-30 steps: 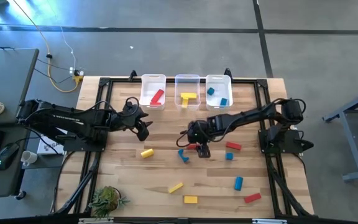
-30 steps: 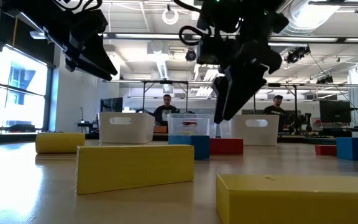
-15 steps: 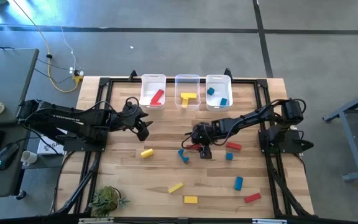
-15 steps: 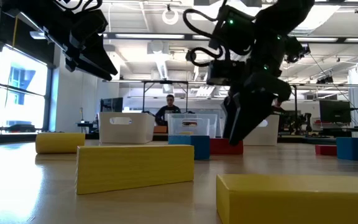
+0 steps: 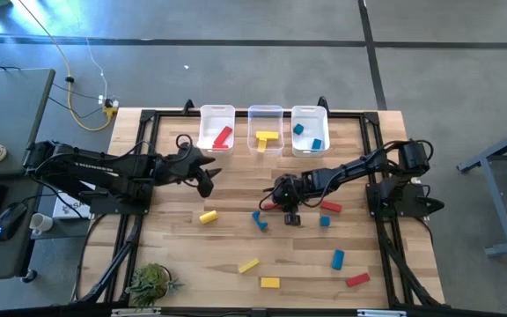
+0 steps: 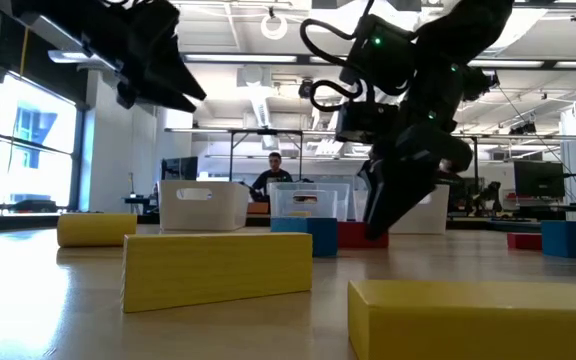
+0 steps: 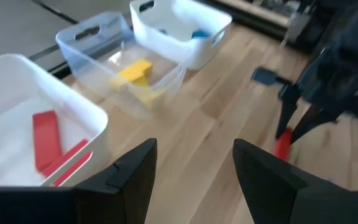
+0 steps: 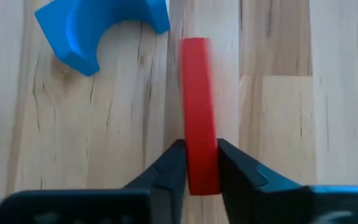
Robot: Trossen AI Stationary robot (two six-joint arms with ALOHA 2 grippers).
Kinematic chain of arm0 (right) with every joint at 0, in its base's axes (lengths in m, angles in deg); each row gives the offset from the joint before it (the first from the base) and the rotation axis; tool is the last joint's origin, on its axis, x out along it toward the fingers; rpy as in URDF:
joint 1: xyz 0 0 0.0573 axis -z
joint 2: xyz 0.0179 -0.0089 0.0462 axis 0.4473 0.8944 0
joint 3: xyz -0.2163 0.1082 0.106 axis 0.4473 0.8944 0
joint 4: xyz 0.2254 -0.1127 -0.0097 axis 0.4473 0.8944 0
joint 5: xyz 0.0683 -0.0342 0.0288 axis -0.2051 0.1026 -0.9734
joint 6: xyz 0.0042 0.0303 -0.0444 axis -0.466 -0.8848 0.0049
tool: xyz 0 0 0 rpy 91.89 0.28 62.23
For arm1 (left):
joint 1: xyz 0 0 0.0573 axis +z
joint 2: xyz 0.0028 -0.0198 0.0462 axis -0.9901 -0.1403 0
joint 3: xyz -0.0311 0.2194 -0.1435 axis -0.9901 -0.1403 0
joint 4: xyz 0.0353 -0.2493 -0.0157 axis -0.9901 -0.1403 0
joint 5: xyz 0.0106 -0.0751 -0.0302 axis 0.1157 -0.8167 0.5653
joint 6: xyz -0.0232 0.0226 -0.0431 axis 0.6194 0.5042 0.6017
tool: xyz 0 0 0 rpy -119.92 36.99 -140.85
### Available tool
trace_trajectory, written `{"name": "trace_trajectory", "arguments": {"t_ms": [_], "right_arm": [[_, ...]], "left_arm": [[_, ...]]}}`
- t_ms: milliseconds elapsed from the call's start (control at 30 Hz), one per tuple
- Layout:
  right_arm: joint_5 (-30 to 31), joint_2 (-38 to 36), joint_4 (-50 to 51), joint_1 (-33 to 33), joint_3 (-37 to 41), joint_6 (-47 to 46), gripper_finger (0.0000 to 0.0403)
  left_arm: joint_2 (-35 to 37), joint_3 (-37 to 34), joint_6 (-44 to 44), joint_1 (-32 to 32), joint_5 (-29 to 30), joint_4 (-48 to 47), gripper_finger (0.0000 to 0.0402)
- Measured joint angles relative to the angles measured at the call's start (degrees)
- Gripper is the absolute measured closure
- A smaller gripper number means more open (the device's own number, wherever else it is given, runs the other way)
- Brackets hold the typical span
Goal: Sort & place blocks by color
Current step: Put the red block into the left white bin
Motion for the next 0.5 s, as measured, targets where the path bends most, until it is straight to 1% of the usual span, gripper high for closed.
{"name": "trace_trajectory", "arguments": {"t_ms": [67, 100, 267, 333, 400, 500], "right_arm": [[-0.2, 0.0, -0.1, 0.0, 0.0, 0.1, 0.0369], [-0.1, 0.0, -0.1, 0.0, 0.0, 0.1, 0.0373], [0.0, 0.0, -0.2, 0.0, 0.0, 0.2, 0.0373], [0.1, 0.0, -0.2, 0.2, -0.1, 0.2, 0.0367], [0.1, 0.0, 0.2, 0.6, -0.8, 0.0, 0.0361], [0.0, 0.0, -0.2, 1.3, -2.7, 0.6, 0.0363]], "left_arm": [[0.0, 0.0, 0.0, 0.0, 0.0, 1.5, 0.0202], [0.0, 0.0, 0.0, 0.0, 0.0, 2.0, 0.0202], [0.0, 0.0, -0.2, 0.0, 0.0, 2.9, 0.0202], [0.0, 0.0, -0.2, 0.0, 0.0, 3.1, 0.0202], [0.0, 0.0, -0.2, 0.0, 0.0, 3.1, 0.0202], [0.0, 0.0, -1.0, 0.0, -1.1, 3.1, 0.0202]]}}
